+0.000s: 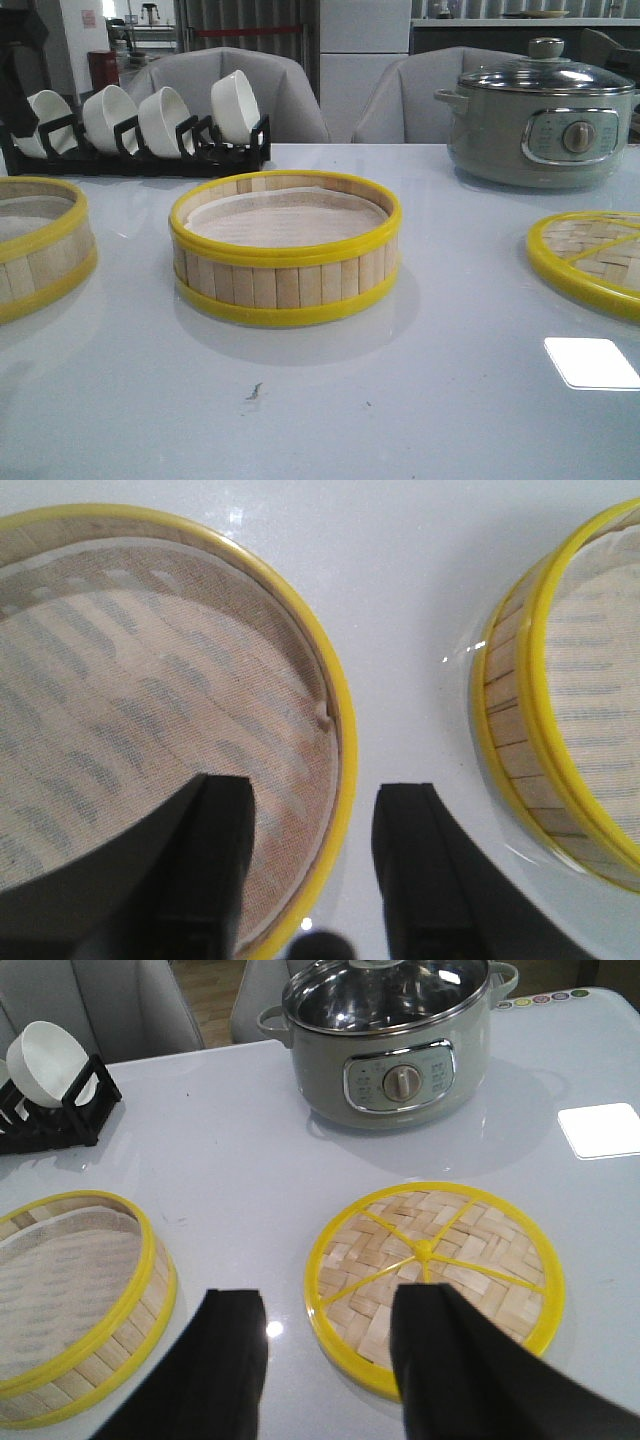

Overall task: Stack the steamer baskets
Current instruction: 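Move the left gripper down onto the rim of the nearest bamboo basket and grasp, then lift the basket with the left gripper and carry it over the middle basket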

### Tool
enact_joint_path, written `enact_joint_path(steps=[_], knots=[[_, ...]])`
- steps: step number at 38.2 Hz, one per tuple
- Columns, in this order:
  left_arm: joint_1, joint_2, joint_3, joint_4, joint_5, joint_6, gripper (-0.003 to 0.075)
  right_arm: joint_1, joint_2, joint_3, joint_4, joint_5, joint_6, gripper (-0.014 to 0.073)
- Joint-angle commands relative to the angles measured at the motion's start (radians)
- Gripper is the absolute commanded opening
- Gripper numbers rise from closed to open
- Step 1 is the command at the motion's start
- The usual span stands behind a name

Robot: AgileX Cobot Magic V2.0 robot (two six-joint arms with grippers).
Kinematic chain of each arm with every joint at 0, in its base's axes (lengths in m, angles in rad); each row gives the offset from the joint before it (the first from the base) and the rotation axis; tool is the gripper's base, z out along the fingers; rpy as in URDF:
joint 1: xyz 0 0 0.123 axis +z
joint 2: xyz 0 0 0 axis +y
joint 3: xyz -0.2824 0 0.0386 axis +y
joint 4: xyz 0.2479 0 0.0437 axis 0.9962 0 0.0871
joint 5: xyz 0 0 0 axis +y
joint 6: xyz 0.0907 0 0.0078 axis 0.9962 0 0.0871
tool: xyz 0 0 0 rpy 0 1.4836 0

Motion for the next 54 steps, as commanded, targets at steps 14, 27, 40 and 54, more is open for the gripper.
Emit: enact_joint_path(steps=[14,27,40,54], knots=[[-0.061,0.141,-0.117,-0.013,-0.059,0.037,0.037,0.002,0.065,-0.035,0.008,-0.068,-0.012,0.0414],[-0.061,0.245,-0.121,-0.009,-0.063,0.037,0.037,0.002,0.065,-0.035,0.008,-0.075,-0.012,0.0414],[-0.061,0.262,-0.121,-0.009,-0.067,0.037,0.0147,0.002,0.065,-0.035,0.008,-0.075,-0.012,0.0414],[-0.14,0.215,-0.328,-0.013,0.025,0.03,0.0098,0.002,0.065,-0.035,0.008,-0.08,-0.012,0.0414]])
